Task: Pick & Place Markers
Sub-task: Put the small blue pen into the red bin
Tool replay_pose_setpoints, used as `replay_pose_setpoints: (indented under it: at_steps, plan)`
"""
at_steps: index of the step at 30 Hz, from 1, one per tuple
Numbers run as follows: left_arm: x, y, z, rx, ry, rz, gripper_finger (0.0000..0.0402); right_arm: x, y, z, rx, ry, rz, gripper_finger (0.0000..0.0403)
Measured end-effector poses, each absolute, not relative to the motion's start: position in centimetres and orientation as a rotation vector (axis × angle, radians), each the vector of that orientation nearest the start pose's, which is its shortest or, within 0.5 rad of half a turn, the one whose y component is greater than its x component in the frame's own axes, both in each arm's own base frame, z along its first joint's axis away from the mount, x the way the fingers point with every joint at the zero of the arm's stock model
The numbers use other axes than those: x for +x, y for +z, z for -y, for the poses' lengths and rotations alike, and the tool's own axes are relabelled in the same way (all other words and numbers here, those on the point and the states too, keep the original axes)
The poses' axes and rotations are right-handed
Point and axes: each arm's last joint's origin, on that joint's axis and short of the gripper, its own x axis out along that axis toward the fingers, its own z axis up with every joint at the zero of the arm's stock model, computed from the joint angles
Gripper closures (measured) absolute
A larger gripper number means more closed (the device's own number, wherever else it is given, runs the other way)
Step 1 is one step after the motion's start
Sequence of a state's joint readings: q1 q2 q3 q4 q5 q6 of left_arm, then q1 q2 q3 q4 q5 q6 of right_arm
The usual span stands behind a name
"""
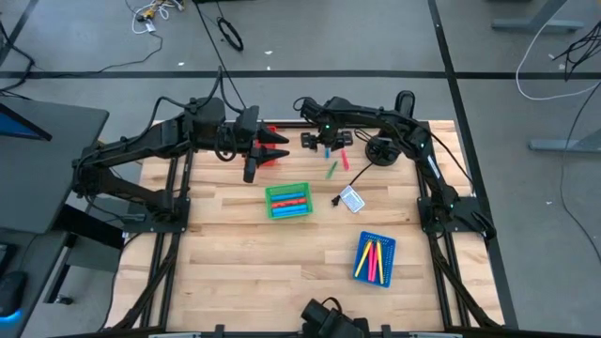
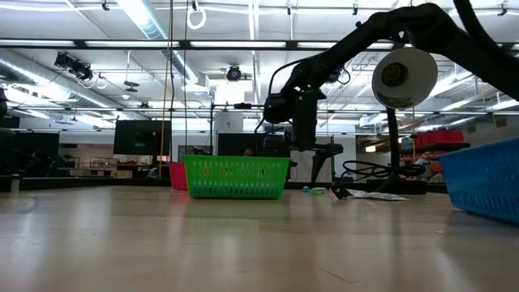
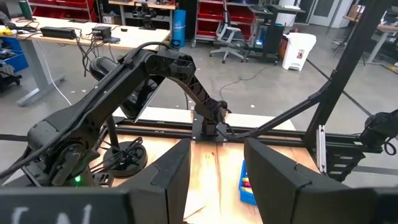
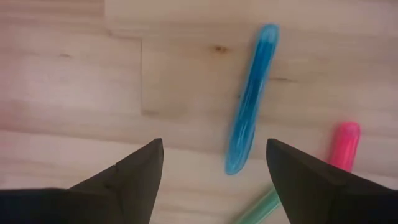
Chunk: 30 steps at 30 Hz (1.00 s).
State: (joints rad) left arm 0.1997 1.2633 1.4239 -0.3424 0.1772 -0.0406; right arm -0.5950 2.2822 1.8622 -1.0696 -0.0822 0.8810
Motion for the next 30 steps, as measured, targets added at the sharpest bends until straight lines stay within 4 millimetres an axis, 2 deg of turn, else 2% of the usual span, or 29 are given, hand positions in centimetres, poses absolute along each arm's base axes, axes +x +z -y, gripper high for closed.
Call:
replay_pose_setpoints:
  at_steps: [13,30]
  plan:
    - [26.3,43.6,-4.8,-0.081,0.026,-0.178,0.0246,35.8,15.9,26.9,1.232,-1.028,-1.2,0.0121]
    - [26.3,43.6,-4.8,-0.129,0.021,-0.177,0.0246,35.6,15.8,26.7,1.271,-1.015,-1.226,0.0133]
